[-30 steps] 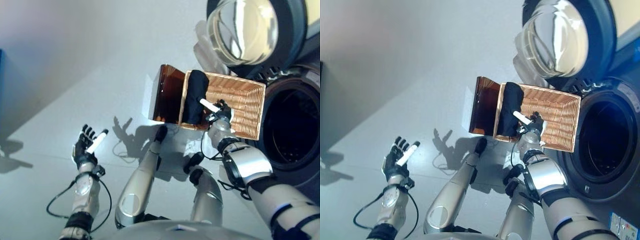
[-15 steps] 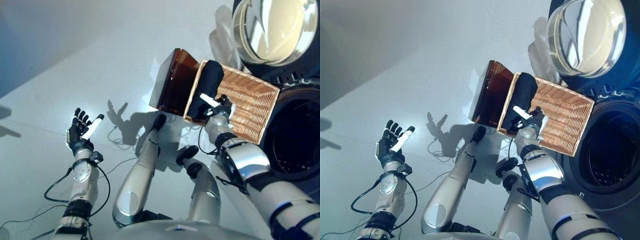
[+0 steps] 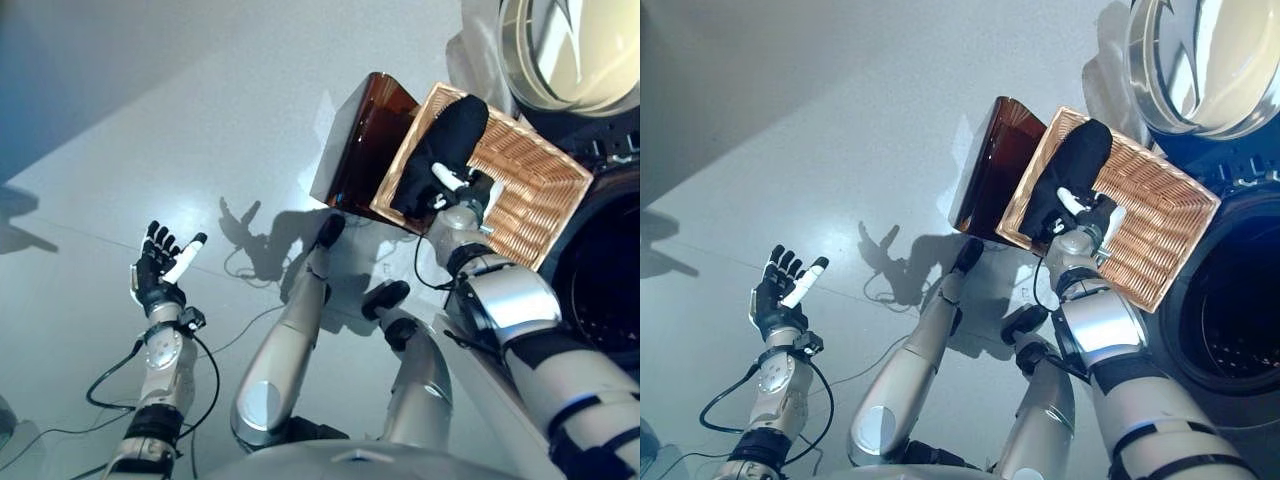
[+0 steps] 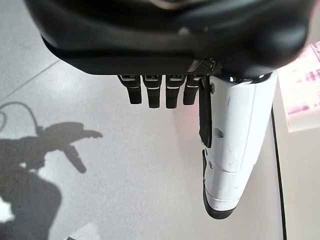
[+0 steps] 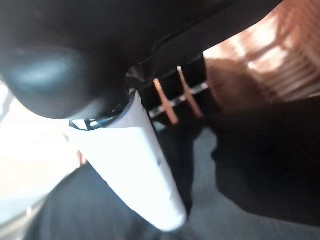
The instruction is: Pick up the clothes and place them into the washing machine
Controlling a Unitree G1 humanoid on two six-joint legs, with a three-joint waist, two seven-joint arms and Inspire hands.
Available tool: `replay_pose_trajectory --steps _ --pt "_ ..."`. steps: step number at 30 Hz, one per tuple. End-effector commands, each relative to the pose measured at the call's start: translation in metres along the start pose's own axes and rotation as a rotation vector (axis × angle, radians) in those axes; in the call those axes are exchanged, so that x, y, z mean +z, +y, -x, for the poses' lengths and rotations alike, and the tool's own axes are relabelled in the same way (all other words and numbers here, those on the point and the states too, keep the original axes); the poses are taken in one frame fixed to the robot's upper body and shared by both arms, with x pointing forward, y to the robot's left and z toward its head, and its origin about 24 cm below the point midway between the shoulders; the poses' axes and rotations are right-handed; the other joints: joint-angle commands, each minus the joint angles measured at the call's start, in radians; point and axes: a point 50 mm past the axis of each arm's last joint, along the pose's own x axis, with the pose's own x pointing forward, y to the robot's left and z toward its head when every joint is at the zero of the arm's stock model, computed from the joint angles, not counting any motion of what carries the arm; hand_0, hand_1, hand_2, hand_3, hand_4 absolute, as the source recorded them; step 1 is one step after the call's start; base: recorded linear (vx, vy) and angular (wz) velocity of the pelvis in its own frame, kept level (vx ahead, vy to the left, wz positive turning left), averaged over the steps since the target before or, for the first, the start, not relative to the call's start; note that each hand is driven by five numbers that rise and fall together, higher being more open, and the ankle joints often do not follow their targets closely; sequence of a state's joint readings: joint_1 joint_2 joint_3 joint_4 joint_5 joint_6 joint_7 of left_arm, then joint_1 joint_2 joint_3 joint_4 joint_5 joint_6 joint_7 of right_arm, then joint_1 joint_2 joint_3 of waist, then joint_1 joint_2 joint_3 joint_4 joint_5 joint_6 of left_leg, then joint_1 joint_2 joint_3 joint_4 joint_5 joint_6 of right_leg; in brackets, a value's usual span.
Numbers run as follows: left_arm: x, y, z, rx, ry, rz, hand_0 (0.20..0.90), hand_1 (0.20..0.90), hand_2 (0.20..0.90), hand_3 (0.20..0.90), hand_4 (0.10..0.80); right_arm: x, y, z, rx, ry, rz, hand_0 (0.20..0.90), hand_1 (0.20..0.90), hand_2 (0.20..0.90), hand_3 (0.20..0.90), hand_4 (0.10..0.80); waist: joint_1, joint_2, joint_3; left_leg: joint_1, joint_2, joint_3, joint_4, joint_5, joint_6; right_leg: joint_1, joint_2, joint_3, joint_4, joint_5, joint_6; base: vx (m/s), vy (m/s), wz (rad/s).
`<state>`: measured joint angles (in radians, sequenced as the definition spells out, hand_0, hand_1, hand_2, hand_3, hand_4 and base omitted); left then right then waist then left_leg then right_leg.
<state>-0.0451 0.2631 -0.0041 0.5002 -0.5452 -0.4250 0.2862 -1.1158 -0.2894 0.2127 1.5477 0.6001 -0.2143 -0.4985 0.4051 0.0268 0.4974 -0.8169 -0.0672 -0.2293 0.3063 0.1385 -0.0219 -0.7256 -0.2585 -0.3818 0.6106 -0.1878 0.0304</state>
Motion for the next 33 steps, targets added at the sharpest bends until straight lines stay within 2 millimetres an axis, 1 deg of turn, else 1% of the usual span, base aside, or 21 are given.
replay_pose_trajectory --steps 1,8,9,10,13,21,25,31,33 --pt "0.027 0.016 0.000 0.019 -0.159 -0.018 0.900 0.900 0.900 0.900 0.800 0.029 0.015 0.003 0.061 -0.110 0.005 0.200 0.200 0.200 0.200 0.300 0.048 0.058 0.022 -0.024 -0.058 0.065 0.069 -0.133 -0.001 0.088 0.027 0.009 -0.062 -0.012 0.006 0.001 0.010 0.04" --pt "0.019 0.021 0.001 0.032 -0.122 -0.031 0.900 0.900 0.900 0.900 0.800 0.024 0.014 0.003 0.064 -0.112 0.018 0.200 0.200 0.200 0.200 0.300 0.033 0.056 0.022 -0.007 -0.053 0.074 0.064 -0.131 -0.001 0.098 0.026 0.023 -0.067 -0.007 0.008 0.000 0.001 0.00" --pt "0.017 0.020 0.002 0.025 -0.115 -0.034 0.900 0.900 0.900 0.900 0.800 0.023 0.014 0.003 0.064 -0.110 0.021 0.485 0.485 0.485 0.485 0.504 0.031 0.056 0.022 -0.005 -0.053 0.076 0.063 -0.130 -0.001 0.100 0.026 0.023 -0.068 -0.007 0.009 -0.001 -0.006 -0.06" --pt "0.017 0.021 0.002 0.028 -0.114 -0.033 0.900 0.900 0.900 0.900 0.800 0.025 0.012 0.002 0.058 -0.112 0.016 0.900 0.900 0.900 0.900 0.800 0.030 0.056 0.022 -0.002 -0.053 0.075 0.061 -0.130 -0.001 0.102 0.027 0.024 -0.067 -0.008 0.009 0.002 -0.003 -0.07" --pt "0.015 0.021 0.002 0.031 -0.106 -0.029 0.900 0.900 0.900 0.900 0.800 0.026 0.012 0.002 0.059 -0.115 0.007 0.900 0.900 0.900 0.900 0.800 0.027 0.057 0.022 0.001 -0.053 0.077 0.062 -0.131 0.000 0.104 0.027 0.027 -0.066 -0.009 0.009 -0.001 0.001 -0.02" --pt "0.011 0.026 0.002 0.042 -0.085 -0.037 0.900 0.900 0.900 0.900 0.800 0.022 0.020 0.006 0.071 -0.106 0.027 0.900 0.900 0.900 0.900 0.800 0.022 0.046 0.020 0.023 -0.053 0.074 0.057 -0.132 0.002 0.124 0.028 0.028 -0.073 -0.009 0.011 0.001 -0.002 0.00" --pt "0.012 0.025 0.002 0.033 -0.089 -0.038 0.900 0.900 0.900 0.900 0.800 0.022 0.019 0.006 0.069 -0.106 0.026 0.900 0.900 0.900 0.900 0.800 0.026 0.046 0.016 0.027 -0.055 0.068 0.051 -0.130 0.002 0.131 0.027 0.022 -0.074 -0.011 0.014 0.000 0.000 0.00" --pt "0.012 0.027 0.000 0.046 -0.087 -0.043 0.900 0.900 0.900 0.900 0.800 0.015 0.025 0.010 0.089 -0.089 0.034 0.900 0.900 0.900 0.900 0.800 0.031 0.036 0.014 0.041 -0.055 0.063 0.042 -0.131 0.004 0.148 0.026 0.019 -0.082 -0.007 0.019 0.006 -0.004 0.01" --pt "0.014 0.028 0.000 0.044 -0.094 -0.047 0.900 0.900 0.900 0.900 0.800 0.016 0.026 0.011 0.093 -0.093 0.032 0.900 0.900 0.900 0.900 0.800 0.034 0.035 0.013 0.040 -0.055 0.063 0.043 -0.131 0.005 0.150 0.025 0.016 -0.083 -0.004 0.020 0.006 -0.002 0.02"
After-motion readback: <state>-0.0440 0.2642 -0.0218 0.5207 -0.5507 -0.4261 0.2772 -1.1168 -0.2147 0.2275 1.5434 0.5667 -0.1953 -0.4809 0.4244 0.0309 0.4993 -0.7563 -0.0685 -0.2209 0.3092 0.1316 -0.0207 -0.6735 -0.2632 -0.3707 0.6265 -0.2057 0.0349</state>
